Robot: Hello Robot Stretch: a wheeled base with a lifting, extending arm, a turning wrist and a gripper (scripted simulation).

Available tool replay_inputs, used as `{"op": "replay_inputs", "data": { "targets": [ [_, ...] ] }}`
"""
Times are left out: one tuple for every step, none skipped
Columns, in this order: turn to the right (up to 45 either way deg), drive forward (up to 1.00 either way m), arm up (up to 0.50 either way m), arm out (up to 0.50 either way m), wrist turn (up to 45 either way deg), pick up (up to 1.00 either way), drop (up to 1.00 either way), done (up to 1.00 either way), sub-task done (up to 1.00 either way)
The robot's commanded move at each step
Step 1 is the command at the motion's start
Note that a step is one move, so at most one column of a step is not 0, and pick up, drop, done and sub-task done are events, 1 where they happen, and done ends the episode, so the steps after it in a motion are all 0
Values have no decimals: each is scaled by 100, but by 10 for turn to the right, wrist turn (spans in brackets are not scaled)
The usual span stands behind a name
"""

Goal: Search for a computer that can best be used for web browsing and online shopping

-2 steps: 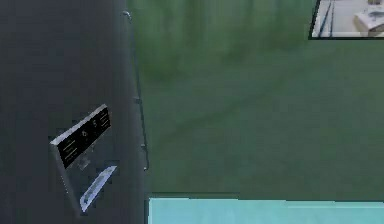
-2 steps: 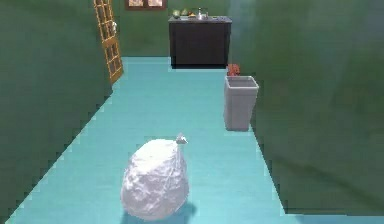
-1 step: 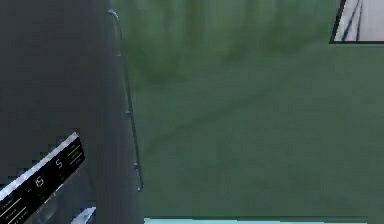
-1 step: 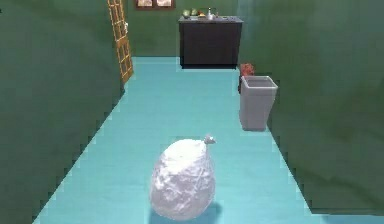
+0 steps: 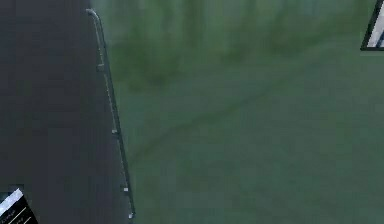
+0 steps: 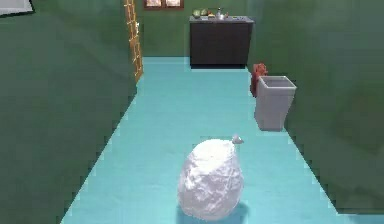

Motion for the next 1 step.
{"op": "replay_inputs", "data": {
  "targets": [
    [450,0,0,0,0,0,0,0,0]
  ]
}}
